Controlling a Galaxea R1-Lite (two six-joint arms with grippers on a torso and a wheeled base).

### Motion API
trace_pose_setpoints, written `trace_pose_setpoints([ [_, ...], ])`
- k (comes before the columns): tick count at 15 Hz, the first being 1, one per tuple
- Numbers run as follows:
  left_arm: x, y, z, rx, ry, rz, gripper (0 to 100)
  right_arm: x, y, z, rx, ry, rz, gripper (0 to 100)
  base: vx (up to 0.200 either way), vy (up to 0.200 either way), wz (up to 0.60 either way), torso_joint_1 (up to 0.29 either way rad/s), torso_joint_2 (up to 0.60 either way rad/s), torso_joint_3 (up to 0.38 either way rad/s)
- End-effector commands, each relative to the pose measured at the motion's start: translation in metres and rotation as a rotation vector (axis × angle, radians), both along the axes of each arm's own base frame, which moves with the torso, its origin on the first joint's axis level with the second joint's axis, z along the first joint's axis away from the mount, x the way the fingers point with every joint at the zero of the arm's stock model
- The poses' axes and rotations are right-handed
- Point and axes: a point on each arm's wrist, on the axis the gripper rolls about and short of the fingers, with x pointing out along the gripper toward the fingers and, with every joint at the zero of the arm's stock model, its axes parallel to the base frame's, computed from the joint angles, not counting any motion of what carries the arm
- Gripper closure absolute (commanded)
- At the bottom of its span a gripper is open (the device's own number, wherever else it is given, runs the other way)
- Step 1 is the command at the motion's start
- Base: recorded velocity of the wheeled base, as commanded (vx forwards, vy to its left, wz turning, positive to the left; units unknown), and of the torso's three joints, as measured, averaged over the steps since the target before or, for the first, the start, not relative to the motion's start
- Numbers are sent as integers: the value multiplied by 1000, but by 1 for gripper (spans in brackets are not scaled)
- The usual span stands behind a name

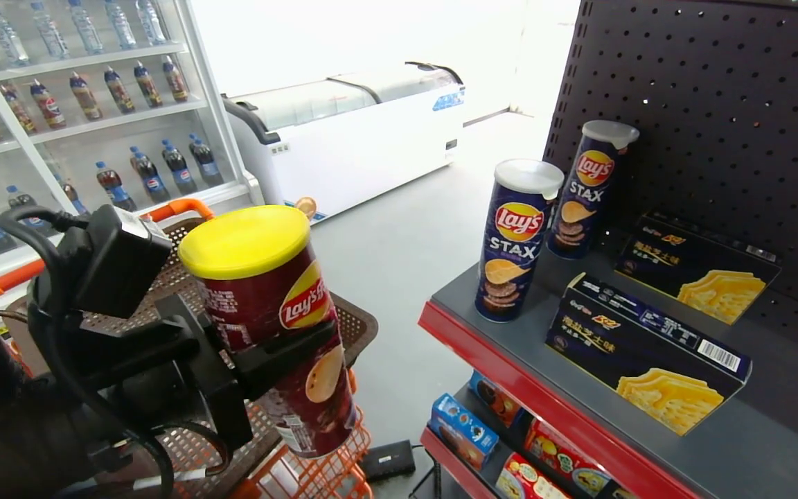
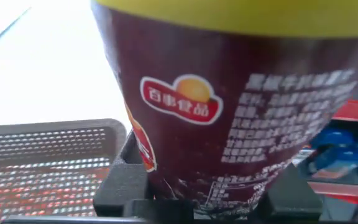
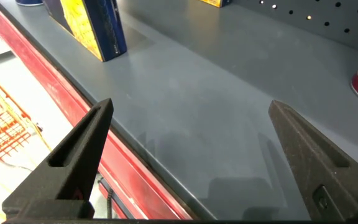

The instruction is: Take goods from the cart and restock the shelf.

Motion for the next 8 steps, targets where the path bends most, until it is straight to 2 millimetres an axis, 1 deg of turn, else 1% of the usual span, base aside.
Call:
trace_pose_setpoints([
  [1, -1, -1, -2, 0, 8, -33, 100, 0, 0, 0, 0, 0, 1, 0, 0, 0, 0, 0, 0, 0],
  [4, -2, -2, -2, 2, 10, -55, 100, 0, 0, 0, 0, 0, 1, 0, 0, 0, 0, 0, 0, 0],
  [8, -2, -2, -8, 9, 37, -147, 100, 0, 0, 0, 0, 0, 1, 0, 0, 0, 0, 0, 0, 0],
])
